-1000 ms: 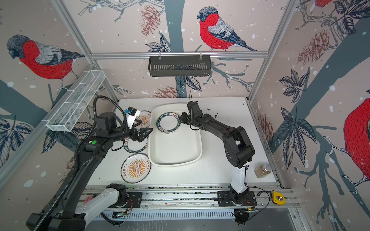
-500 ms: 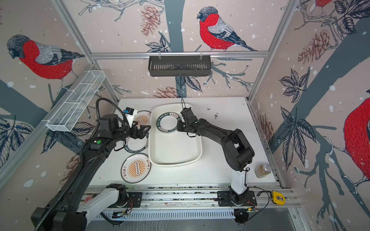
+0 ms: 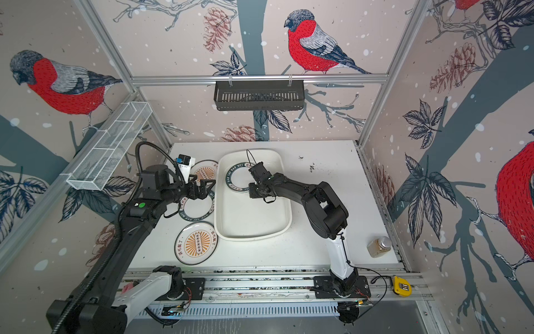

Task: Place the plates into the plastic bin on the countertop
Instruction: 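Raise the right gripper above the bin while the left arm swings toward the table plates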

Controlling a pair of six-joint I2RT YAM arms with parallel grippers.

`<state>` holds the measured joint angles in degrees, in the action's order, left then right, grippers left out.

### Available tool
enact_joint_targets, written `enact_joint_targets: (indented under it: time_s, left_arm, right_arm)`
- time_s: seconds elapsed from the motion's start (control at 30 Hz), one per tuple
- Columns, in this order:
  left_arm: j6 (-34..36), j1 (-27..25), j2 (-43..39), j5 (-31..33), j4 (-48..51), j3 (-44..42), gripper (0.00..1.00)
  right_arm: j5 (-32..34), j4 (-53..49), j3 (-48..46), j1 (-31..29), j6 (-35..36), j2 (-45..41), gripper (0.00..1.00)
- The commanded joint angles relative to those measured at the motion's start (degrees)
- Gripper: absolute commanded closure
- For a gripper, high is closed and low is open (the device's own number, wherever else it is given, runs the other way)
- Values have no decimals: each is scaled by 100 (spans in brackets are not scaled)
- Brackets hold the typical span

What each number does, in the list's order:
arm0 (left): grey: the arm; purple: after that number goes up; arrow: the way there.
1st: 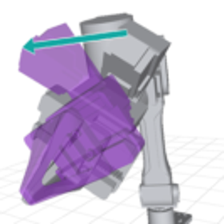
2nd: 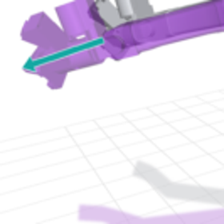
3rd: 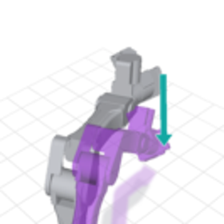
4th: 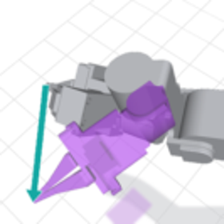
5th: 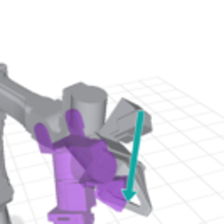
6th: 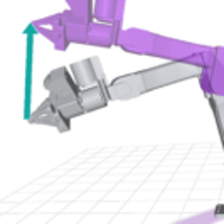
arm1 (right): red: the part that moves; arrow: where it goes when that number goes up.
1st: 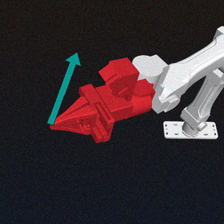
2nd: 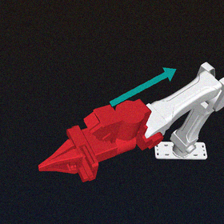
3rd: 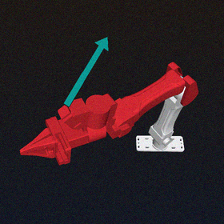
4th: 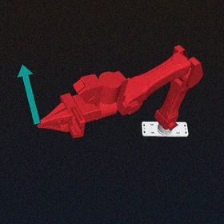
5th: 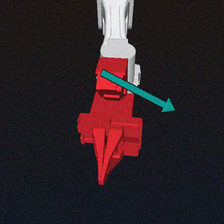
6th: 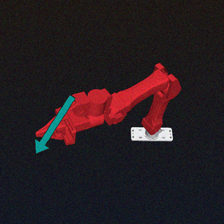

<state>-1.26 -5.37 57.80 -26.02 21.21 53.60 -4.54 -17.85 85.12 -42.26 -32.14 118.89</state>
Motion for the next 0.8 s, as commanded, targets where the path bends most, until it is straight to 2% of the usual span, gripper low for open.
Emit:
enact_joint_targets:
  time_s: [0.0, 0.43, 0.77]
  left_arm:
    - [-6, 9, 27, -170, -259, 29, 2]
    - [20, 18, 86, -376, -252, 62, 2]
    - [363, 20, 106, -34, -107, 147, 2]
  right_arm:
    - [-29, 22, 154, 7, 72, 167, 75]
    - [-201, -58, 830, 104, 120, 808, 75]
    - [-99, 28, 230, 73, 116, 147, 74]
